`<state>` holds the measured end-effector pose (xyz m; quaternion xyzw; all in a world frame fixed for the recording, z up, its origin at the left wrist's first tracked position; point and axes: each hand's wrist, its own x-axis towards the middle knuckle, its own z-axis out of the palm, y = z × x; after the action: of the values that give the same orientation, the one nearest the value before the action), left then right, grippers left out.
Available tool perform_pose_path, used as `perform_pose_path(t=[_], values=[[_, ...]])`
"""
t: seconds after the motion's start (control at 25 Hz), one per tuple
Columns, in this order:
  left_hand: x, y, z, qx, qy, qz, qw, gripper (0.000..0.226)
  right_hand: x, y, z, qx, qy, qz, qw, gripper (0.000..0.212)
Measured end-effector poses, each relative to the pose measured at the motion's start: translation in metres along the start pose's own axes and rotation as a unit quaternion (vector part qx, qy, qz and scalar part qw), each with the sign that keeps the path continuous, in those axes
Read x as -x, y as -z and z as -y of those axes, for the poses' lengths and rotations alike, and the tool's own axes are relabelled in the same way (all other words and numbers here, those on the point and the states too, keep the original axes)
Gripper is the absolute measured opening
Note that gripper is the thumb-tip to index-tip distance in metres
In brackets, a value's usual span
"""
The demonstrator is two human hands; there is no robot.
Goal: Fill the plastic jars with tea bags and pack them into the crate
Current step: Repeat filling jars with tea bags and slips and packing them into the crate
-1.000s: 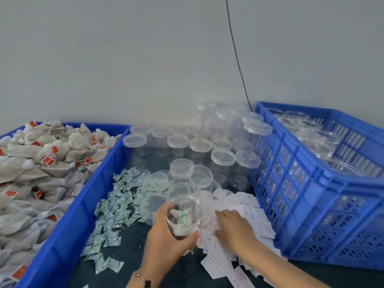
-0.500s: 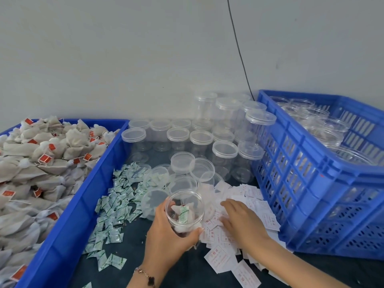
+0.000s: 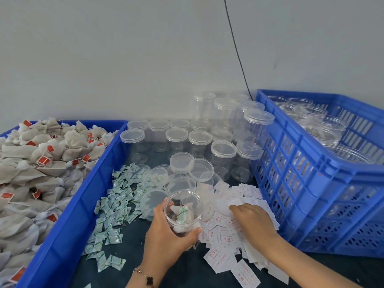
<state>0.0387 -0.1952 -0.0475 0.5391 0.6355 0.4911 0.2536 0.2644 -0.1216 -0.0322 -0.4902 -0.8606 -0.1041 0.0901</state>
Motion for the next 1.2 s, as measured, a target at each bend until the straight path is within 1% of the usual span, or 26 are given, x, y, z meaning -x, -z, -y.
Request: perform_pose_path(t=[0.08, 0.16, 0.2, 0.28, 0.32, 0.36, 0.4, 0.48, 0.52, 0.56, 0.64, 0.68, 0.76, 0.88, 0.96, 1.04, 1.12, 1.2], values=[[0.0, 0.0, 0.002, 0.001, -0.002, 0.0, 1.0, 0.09, 0.005, 0.004, 0.001, -0.019, 0.024, -0.06, 0.998, 0.054], [0.0, -0.001, 0.002, 0.0, -0.001, 0.0, 1.0, 0.092, 0.007, 0.006, 0.001, -0.052, 0.018, -0.127, 0.99, 0.051], [0.0, -0.001, 0.003, -0.001, -0.001, 0.0, 1.0, 0.092, 0.006, 0.01, 0.001, -0.08, 0.007, -0.154, 0.985, 0.044], [0.0, -0.001, 0.003, -0.007, -0.005, 0.0, 1.0, 0.092, -0.001, 0.024, 0.007, -0.165, -0.04, -0.203, 0.964, 0.024], [0.0, -0.001, 0.002, -0.011, -0.008, 0.001, 1.0, 0.092, -0.007, 0.034, 0.011, -0.233, -0.075, -0.222, 0.944, 0.018], [0.0, -0.001, 0.002, -0.015, -0.009, 0.002, 1.0, 0.092, -0.013, 0.045, 0.015, -0.317, -0.112, -0.235, 0.912, 0.017], [0.0, 0.0, 0.001, -0.018, -0.008, 0.003, 1.0, 0.091, -0.02, 0.056, 0.021, -0.413, -0.145, -0.238, 0.867, 0.018], [0.0, 0.0, 0.001, -0.022, -0.005, 0.004, 1.0, 0.091, -0.031, 0.075, 0.035, -0.587, -0.173, -0.191, 0.768, 0.018], [0.0, 0.0, 0.001, -0.025, -0.005, 0.004, 1.0, 0.09, -0.035, 0.081, 0.042, -0.63, -0.17, -0.154, 0.742, 0.016], [0.0, 0.0, 0.001, -0.027, -0.006, 0.003, 1.0, 0.089, -0.037, 0.084, 0.05, -0.643, -0.162, -0.111, 0.74, 0.014], [0.0, 0.0, -0.001, -0.03, -0.01, 0.005, 1.0, 0.085, -0.04, 0.083, 0.066, -0.623, -0.141, -0.042, 0.768, 0.013], [0.001, 0.0, -0.002, -0.027, -0.011, 0.007, 1.0, 0.083, -0.04, 0.08, 0.072, -0.605, -0.132, -0.023, 0.784, 0.012], [0.001, 0.0, -0.003, -0.022, -0.013, 0.006, 1.0, 0.084, -0.041, 0.076, 0.08, -0.561, -0.115, -0.016, 0.82, 0.011], [0.001, 0.001, -0.002, -0.029, -0.014, 0.006, 0.999, 0.082, -0.042, 0.073, 0.086, -0.47, -0.061, -0.025, 0.88, 0.007], [0.001, 0.001, -0.001, -0.03, -0.014, 0.009, 0.999, 0.087, -0.044, 0.074, 0.089, -0.409, -0.025, -0.013, 0.912, 0.007], [0.0, 0.0, 0.001, -0.035, -0.012, 0.009, 0.999, 0.095, -0.047, 0.075, 0.089, -0.356, -0.012, -0.002, 0.934, 0.015], [0.0, 0.0, 0.001, -0.037, -0.005, 0.008, 0.999, 0.099, -0.047, 0.075, 0.087, -0.324, -0.009, 0.001, 0.946, 0.023], [0.0, 0.001, -0.001, -0.037, -0.004, 0.01, 0.999, 0.099, -0.045, 0.075, 0.087, -0.298, -0.002, -0.022, 0.954, 0.024]])
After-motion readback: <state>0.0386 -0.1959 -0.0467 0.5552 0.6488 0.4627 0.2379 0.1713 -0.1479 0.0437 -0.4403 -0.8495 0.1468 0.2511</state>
